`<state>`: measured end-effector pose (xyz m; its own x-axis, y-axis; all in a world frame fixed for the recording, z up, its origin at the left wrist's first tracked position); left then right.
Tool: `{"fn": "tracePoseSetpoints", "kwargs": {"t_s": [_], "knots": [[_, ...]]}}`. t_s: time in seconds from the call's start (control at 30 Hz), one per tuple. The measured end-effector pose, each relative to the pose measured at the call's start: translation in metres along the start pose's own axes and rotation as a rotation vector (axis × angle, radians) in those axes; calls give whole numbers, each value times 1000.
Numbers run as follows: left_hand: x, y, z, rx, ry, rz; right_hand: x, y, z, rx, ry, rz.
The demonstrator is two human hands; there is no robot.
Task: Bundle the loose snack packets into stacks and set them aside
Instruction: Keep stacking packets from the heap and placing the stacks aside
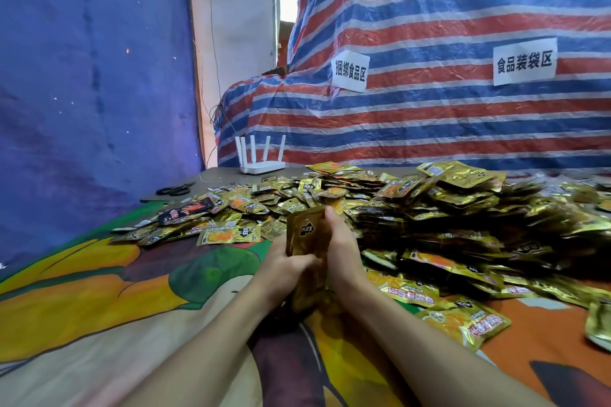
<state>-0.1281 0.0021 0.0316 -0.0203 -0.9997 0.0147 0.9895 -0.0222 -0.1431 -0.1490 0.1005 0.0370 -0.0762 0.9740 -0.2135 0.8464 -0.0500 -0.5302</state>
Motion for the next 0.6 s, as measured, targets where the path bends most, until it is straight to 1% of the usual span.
{"fn": "tracePoseSetpoints", "kwargs": {"t_s": [0.1,0.17,0.3,0.4,0.47,0.53,0.6], "knots": [[1,3,1,2,-4,16,9,-2,-22,117,137,-2],[-5,6,1,1,-6,-50,19,-1,-36,173,274,-25],[-20,9,-3,20,-96,-184,40,0,-68,223,569,-180],[-26,11,-7,54,-54,-215,85,-2,-96,242,908,-255],[-29,16,-3,34,-38,-201,132,-5,-109,174,1195,-297],[-36,20,3,-21,-110,-202,189,-6,-117,0,1437,-332],[-43,23,4,-40,-171,-202,246,-4,-128,-179,1609,-348]]}}
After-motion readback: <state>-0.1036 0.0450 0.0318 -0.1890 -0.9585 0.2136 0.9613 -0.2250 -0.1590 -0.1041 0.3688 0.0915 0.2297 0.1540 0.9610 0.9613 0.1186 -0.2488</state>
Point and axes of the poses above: each hand's wrist, its own y-axis away from the middle knuckle, its own x-axis out of the back of the hand, z = x × y, the point moved 10 cm from there along -y, towards the middle knuckle, and after that the axes turned 15 degrees about x, right-handed, at the moved point
